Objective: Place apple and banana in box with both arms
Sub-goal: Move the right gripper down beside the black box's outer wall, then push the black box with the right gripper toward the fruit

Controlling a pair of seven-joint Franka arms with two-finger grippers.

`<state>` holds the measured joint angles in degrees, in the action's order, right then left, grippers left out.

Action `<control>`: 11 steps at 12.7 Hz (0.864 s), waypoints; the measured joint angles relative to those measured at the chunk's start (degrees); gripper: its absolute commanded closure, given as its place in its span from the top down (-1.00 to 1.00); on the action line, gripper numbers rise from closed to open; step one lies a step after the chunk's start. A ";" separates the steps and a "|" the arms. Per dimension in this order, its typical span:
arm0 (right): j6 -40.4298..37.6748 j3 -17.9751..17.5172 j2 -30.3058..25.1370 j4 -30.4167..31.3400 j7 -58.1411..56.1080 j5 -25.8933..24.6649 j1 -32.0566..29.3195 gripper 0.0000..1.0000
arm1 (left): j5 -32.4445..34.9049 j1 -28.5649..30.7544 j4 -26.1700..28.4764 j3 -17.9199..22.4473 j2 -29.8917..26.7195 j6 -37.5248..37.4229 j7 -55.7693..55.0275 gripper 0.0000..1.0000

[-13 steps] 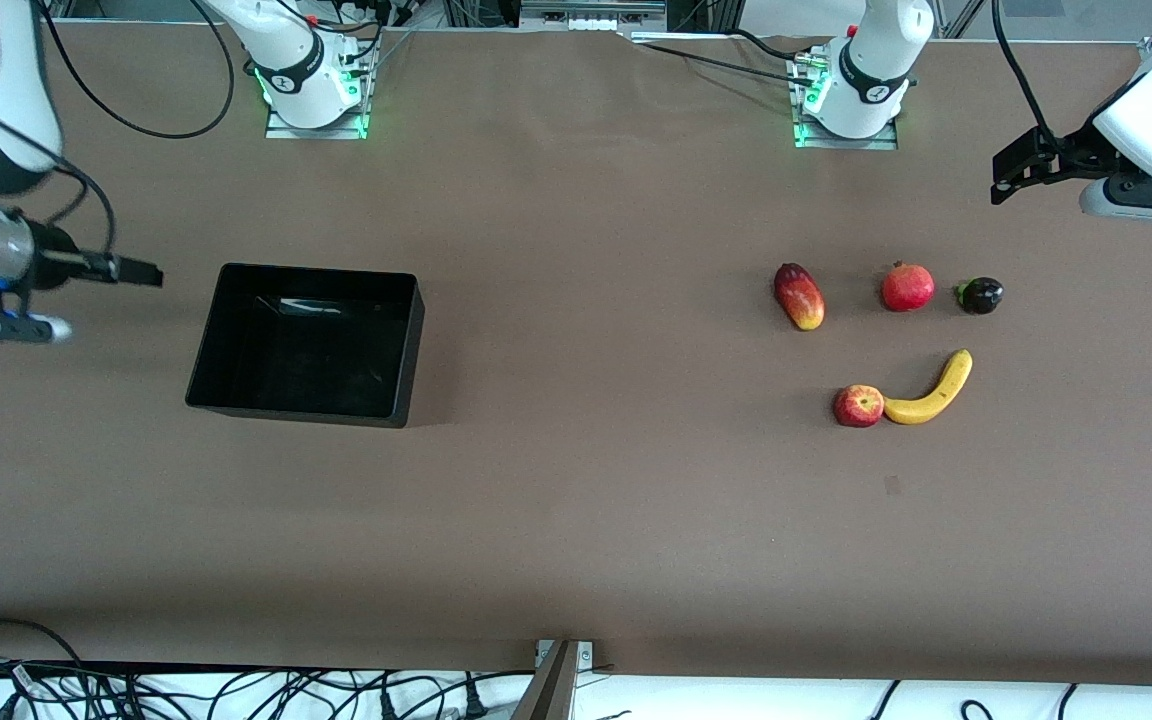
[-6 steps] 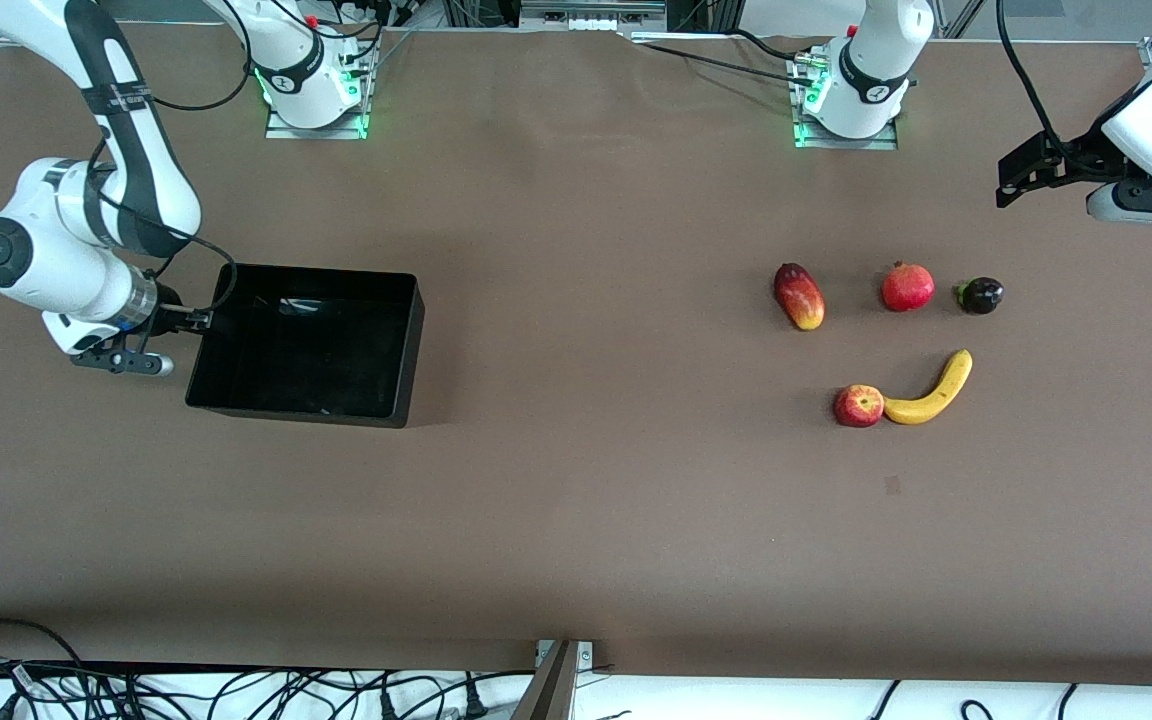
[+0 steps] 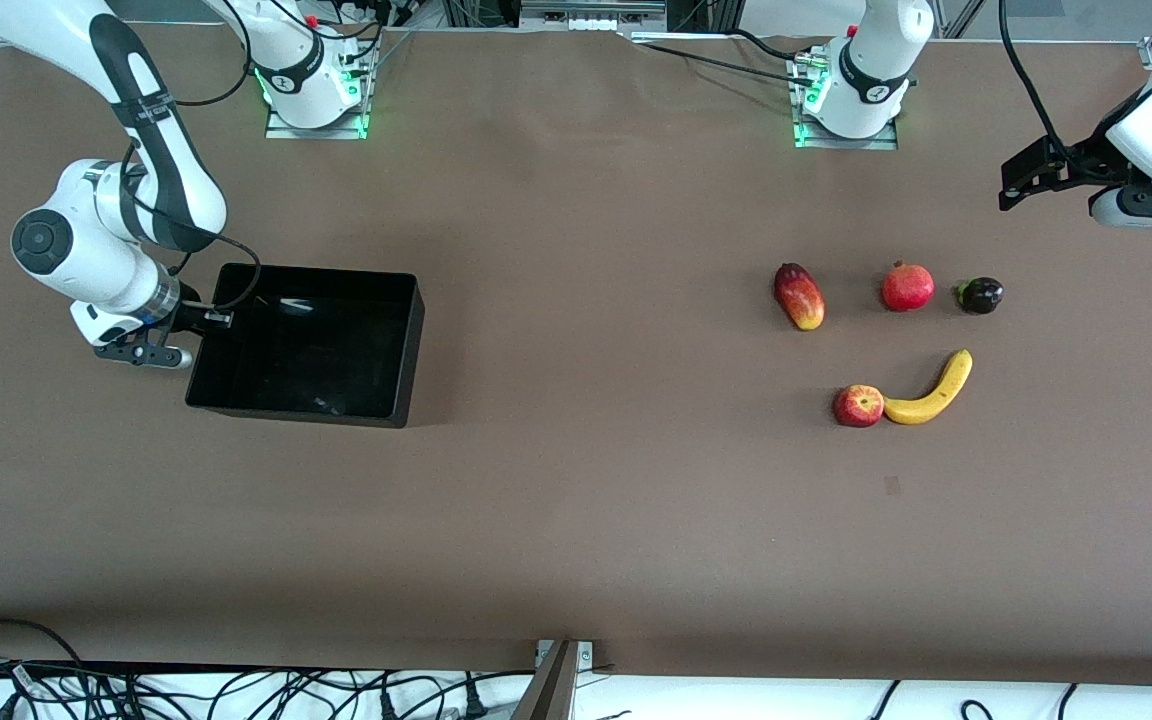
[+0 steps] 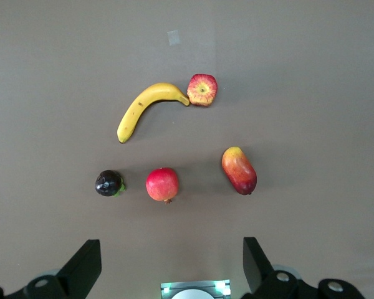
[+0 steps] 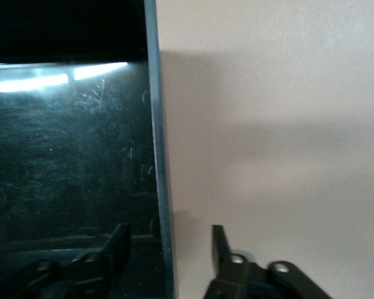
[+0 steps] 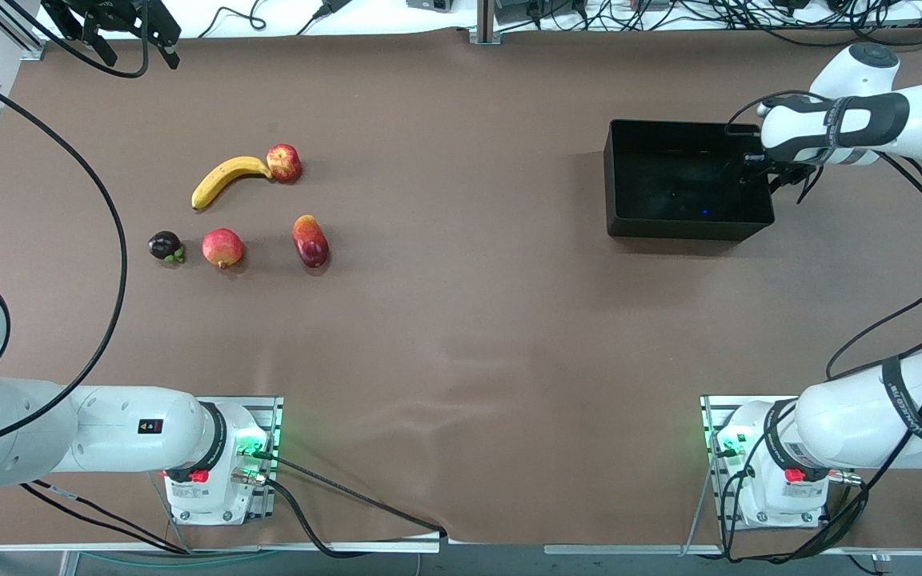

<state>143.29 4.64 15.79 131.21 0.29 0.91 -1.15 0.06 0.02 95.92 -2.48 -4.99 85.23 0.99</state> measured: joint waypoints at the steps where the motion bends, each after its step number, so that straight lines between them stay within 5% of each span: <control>1: 0.02 0.00 0.19 0.08 0.00 0.00 0.00 -1.00 | 0.00 0.00 0.00 0.01 0.05 0.00 -0.01 1.00; 7: 0.01 -0.23 0.11 -0.10 -0.36 0.00 0.06 -1.00 | 0.00 0.04 0.01 0.03 0.21 0.00 -0.06 1.00; 11: -7.61 -5.52 0.03 -7.02 -0.22 0.00 1.29 -1.00 | 0.00 0.04 0.01 0.03 0.21 0.00 -0.07 1.00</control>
<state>135.68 -0.87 15.82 124.19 0.07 0.91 0.14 0.06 0.06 95.93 -2.45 -4.78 85.23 0.92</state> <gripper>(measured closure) 0.965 0.000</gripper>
